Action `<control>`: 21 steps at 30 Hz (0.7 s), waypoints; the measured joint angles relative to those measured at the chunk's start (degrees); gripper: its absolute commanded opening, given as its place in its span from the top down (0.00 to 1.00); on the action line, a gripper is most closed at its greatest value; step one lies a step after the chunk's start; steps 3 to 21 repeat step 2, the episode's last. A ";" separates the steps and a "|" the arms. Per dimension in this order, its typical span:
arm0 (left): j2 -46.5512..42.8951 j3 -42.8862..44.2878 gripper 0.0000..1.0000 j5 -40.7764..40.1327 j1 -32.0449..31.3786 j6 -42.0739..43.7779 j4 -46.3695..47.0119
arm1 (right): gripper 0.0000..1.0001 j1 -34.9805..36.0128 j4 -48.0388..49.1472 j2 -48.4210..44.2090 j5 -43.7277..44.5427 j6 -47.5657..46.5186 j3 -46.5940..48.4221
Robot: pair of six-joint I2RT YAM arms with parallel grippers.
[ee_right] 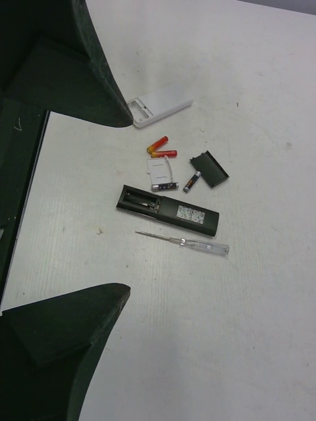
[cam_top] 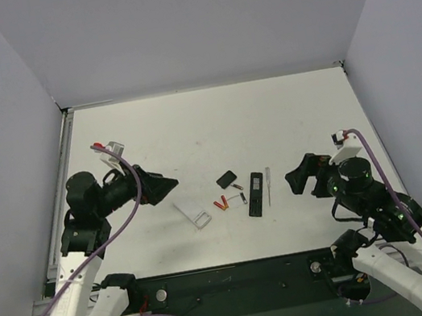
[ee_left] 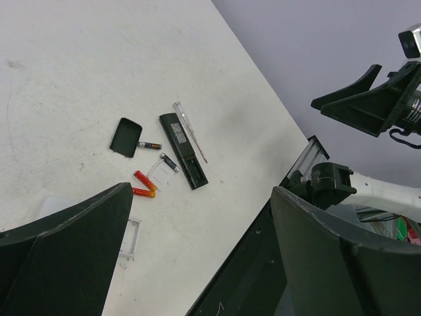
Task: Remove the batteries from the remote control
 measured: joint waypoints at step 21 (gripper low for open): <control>0.00 0.00 0.03 0.00 0.00 0.00 0.00 | 0.00 0.00 0.00 0.39 0.15 -0.02 0.31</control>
